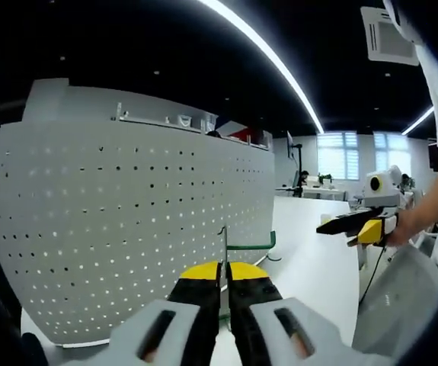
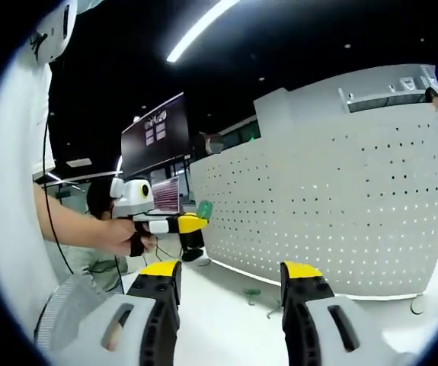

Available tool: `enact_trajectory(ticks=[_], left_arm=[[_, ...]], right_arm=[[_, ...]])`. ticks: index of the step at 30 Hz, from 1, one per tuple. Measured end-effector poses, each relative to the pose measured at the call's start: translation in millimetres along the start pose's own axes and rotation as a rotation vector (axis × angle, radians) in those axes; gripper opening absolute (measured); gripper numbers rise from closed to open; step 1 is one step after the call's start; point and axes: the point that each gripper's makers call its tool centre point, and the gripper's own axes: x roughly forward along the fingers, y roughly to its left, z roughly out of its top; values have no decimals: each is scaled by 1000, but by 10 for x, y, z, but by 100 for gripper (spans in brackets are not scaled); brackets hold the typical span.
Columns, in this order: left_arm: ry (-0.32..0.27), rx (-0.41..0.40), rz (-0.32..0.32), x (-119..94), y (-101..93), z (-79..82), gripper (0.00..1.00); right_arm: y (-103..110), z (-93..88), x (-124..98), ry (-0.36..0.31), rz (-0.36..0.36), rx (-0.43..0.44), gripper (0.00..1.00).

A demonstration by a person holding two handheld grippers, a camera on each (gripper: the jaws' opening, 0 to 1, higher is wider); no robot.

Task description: Insert the hook assembly into the mounting plate slot until the hook locks in place.

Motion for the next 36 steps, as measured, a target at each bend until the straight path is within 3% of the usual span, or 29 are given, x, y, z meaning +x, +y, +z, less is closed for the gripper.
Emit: enact_trajectory(ticks=[25, 36], left_arm=[[-12, 7, -14, 105, -203, 54, 2], [-17, -14, -4, 119, -272, 39, 2]], right_arm=[[166, 207, 495, -61, 62, 90, 43], [283, 315, 752, -63, 102, 82, 39]])
